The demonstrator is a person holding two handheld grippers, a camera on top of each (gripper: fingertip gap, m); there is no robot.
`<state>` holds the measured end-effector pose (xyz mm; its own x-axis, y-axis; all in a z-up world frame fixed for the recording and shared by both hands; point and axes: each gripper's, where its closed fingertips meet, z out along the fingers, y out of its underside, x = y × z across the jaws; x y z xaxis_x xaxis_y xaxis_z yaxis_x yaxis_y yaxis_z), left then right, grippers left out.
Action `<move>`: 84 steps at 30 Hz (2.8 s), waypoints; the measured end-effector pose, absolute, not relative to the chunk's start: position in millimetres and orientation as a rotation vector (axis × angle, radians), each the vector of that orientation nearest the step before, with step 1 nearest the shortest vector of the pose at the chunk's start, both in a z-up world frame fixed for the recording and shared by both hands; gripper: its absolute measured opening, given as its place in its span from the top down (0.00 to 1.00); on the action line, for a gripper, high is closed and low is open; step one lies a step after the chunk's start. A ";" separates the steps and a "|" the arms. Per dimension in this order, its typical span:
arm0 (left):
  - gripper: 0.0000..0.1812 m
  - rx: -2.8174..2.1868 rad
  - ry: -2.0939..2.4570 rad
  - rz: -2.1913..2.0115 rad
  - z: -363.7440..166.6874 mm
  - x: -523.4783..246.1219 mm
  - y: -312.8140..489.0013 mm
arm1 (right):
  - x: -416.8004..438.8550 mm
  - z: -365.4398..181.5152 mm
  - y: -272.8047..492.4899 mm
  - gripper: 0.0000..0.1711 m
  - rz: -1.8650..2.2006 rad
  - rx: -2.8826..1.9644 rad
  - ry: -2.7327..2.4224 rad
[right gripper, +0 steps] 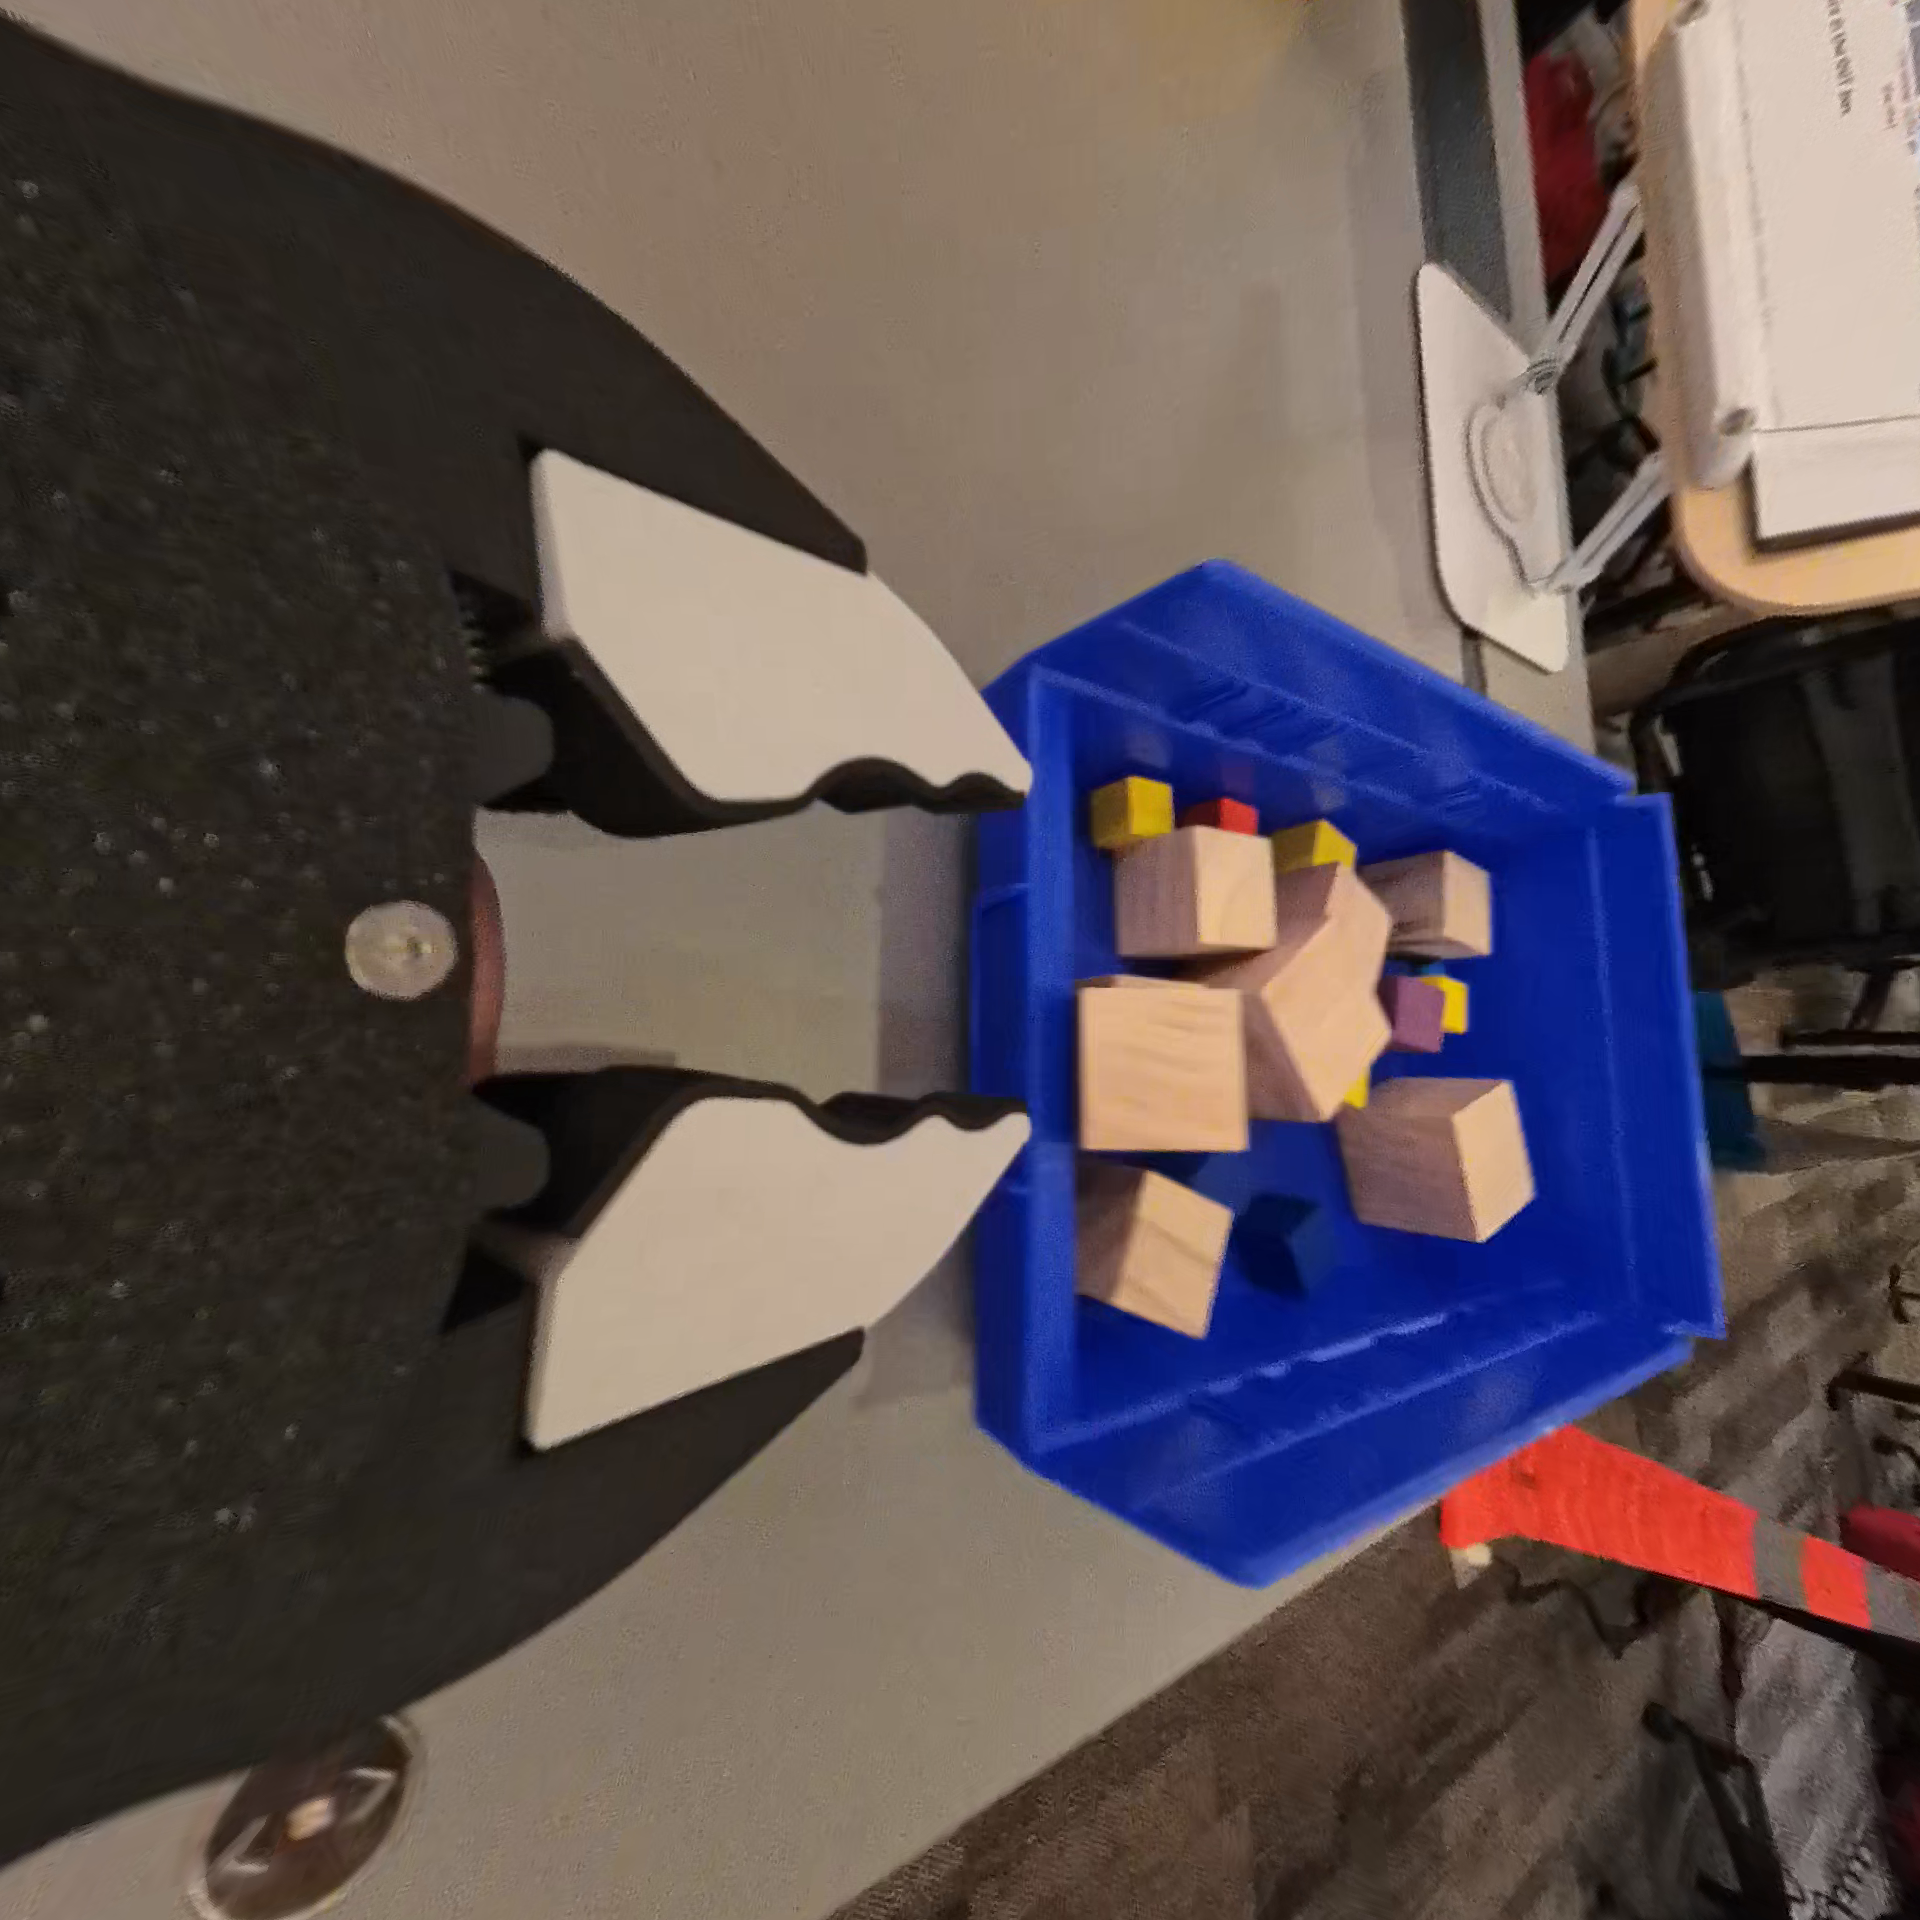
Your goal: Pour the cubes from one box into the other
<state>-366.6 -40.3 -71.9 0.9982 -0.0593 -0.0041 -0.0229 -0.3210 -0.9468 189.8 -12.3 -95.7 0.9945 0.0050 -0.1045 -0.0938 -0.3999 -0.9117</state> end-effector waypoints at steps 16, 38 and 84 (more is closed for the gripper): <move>0.86 -1.989 0.011 0.000 -111.1 -391.9 -37.9 | 216.6 -117.6 -43.5 0.69 0.032 -1.983 0.131; 0.92 -2.075 0.549 -0.327 -129.6 93.9 65.9 | 309.4 -137.7 44.4 0.66 -0.021 -2.066 0.254; 0.98 -2.103 0.189 -0.070 -110.2 -259.5 67.6 | -71.6 -111.1 74.2 0.98 0.234 -2.033 0.102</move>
